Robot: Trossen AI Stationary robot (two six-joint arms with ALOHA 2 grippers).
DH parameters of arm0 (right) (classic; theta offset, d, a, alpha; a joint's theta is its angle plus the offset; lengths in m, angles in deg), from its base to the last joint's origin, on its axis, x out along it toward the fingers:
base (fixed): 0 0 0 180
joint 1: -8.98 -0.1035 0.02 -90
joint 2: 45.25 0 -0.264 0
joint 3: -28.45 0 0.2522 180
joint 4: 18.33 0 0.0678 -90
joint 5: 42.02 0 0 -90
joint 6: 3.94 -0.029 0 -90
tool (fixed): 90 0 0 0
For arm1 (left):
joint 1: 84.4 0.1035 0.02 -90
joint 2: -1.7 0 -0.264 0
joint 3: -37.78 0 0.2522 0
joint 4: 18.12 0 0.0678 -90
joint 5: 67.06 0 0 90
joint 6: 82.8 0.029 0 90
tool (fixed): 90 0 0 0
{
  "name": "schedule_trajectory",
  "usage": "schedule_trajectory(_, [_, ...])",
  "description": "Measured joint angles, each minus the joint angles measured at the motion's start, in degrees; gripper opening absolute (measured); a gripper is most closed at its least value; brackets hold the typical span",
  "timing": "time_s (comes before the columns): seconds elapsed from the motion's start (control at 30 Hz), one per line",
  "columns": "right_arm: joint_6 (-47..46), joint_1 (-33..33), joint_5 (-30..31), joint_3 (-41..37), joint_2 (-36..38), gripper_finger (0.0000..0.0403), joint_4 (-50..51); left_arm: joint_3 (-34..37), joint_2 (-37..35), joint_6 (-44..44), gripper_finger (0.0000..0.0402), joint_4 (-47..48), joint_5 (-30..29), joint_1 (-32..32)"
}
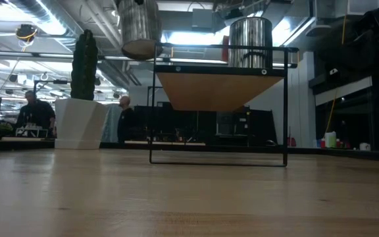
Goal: Pick & Place candle stick holders
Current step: Put the silver scented candle can on the shelf
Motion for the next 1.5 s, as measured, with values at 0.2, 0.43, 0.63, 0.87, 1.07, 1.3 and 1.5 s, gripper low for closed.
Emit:
schedule_trajectory(0.2, [-0.01, -0.01, -0.02, 0.00, 0.00, 0.0005, -0.02, -4.68, 3.12, -0.83, 0.0368, 0.49, -0.10, 0.27])
schedule_trajectory(0.43, [-0.01, -0.01, -0.02, 0.00, 0.00, 0.0005, -0.02, -10.83, 8.26, -1.01, 0.0368, 0.50, -0.14, 0.08])
schedule_trajectory(0.63, [0.01, -0.01, -0.02, 0.00, 0.00, 0.0005, -0.01, -15.68, 12.79, 0.32, 0.0368, 0.41, -0.18, -0.71])
schedule_trajectory(0.87, [0.00, 0.00, 0.00, 0.00, 0.00, 0.0005, 0.00, -16.72, 15.13, 0.98, 0.0368, 0.03, -0.01, -1.10])
schedule_trajectory(1.07, [0.01, -0.01, 0.00, 0.00, 0.00, 0.0005, 0.00, -16.72, 16.25, 0.71, 0.0368, -0.21, 0.02, -1.65])
schedule_trajectory(1.3, [-0.01, 0.00, -0.01, 0.00, 0.00, 0.0005, -0.02, -20.37, 17.84, -0.16, 0.0368, 0.34, -0.01, -2.74])
schedule_trajectory(1.5, [-0.01, -0.01, -0.02, 0.00, 0.00, 0.0005, -0.02, -24.97, 21.31, -1.49, 0.0368, 2.01, -0.10, -3.70])
